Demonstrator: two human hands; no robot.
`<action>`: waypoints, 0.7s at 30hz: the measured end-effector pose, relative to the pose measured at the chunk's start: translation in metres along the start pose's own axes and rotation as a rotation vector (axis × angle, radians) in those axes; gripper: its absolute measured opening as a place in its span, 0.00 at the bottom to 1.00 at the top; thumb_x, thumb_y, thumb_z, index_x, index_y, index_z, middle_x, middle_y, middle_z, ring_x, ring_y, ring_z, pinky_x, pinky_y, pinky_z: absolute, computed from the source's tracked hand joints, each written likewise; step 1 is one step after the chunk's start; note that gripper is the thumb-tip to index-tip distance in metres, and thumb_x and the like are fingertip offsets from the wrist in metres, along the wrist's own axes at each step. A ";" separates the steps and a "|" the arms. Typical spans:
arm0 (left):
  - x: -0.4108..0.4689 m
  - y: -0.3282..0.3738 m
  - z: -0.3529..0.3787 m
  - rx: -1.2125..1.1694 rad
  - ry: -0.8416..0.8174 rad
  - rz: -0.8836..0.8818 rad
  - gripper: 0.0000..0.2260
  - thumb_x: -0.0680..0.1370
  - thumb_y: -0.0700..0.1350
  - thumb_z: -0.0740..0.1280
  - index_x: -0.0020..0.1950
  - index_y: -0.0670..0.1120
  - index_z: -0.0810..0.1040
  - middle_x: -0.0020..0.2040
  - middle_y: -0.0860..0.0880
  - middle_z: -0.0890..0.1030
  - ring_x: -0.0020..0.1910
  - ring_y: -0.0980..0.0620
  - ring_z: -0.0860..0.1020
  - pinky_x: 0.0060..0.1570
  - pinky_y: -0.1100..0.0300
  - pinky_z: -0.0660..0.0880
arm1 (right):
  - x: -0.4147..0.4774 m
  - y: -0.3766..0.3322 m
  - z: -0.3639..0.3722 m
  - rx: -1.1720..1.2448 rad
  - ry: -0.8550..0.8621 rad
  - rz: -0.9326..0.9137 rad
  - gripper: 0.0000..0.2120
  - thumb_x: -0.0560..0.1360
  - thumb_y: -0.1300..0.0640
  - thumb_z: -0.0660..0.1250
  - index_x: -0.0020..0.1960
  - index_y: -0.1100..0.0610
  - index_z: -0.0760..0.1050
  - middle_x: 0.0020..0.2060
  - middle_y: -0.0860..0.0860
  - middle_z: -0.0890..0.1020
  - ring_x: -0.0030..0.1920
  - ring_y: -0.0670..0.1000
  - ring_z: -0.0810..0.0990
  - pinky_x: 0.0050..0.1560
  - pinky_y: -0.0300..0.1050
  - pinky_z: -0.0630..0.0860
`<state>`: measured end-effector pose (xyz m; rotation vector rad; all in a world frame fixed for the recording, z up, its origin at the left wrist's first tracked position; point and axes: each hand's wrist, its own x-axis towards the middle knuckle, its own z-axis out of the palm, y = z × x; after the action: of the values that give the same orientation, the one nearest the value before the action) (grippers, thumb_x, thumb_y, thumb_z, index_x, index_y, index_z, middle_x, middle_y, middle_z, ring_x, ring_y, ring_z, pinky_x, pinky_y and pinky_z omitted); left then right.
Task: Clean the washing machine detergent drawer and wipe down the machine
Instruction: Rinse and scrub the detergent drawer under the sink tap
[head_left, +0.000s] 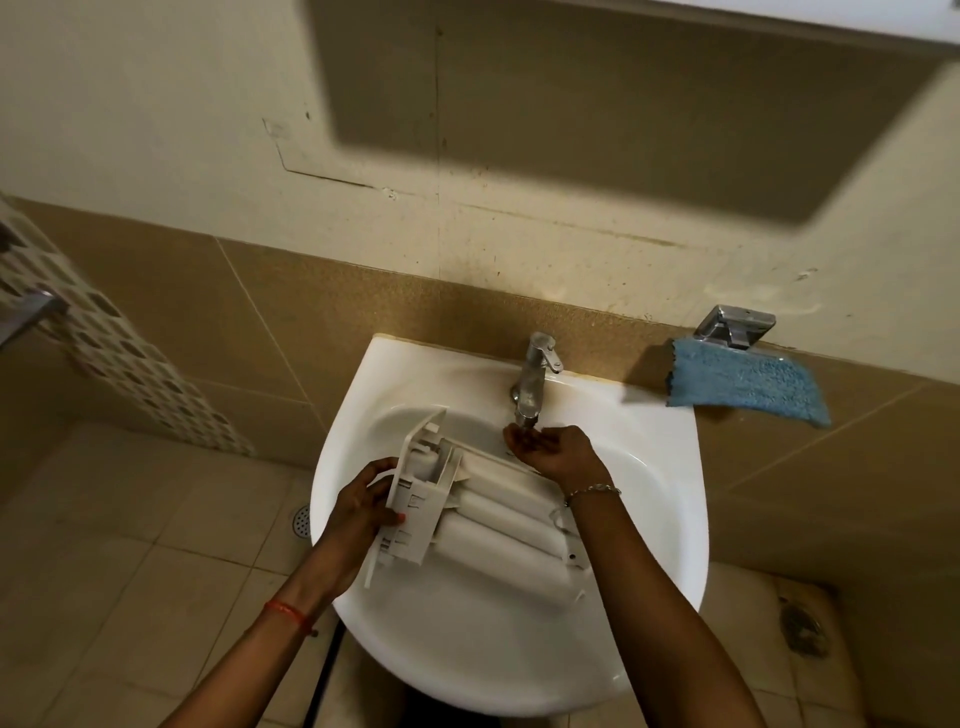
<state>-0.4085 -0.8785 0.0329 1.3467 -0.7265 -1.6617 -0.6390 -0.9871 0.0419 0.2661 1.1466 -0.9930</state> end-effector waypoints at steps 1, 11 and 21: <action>0.000 0.000 0.000 0.009 0.001 0.000 0.26 0.68 0.23 0.61 0.59 0.48 0.73 0.50 0.43 0.82 0.49 0.44 0.80 0.41 0.55 0.80 | 0.001 0.002 0.003 -0.009 -0.017 0.008 0.15 0.79 0.68 0.46 0.44 0.70 0.70 0.41 0.64 0.73 0.50 0.63 0.73 0.61 0.53 0.66; 0.002 0.004 0.003 0.039 0.025 -0.003 0.27 0.69 0.21 0.57 0.59 0.47 0.72 0.49 0.44 0.82 0.47 0.46 0.80 0.39 0.57 0.80 | -0.013 -0.022 -0.016 -0.387 -0.097 0.023 0.11 0.71 0.69 0.50 0.34 0.59 0.65 0.24 0.55 0.69 0.31 0.51 0.64 0.33 0.39 0.61; 0.004 0.007 0.004 0.045 0.031 0.004 0.26 0.69 0.21 0.58 0.56 0.48 0.73 0.43 0.48 0.84 0.43 0.50 0.82 0.35 0.60 0.79 | -0.060 -0.049 -0.042 -1.377 0.081 -0.367 0.14 0.76 0.64 0.57 0.37 0.67 0.77 0.24 0.58 0.80 0.23 0.47 0.78 0.26 0.37 0.67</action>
<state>-0.4108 -0.8857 0.0373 1.3987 -0.7516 -1.6265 -0.7074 -0.9570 0.0893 -1.0369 1.7286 -0.3070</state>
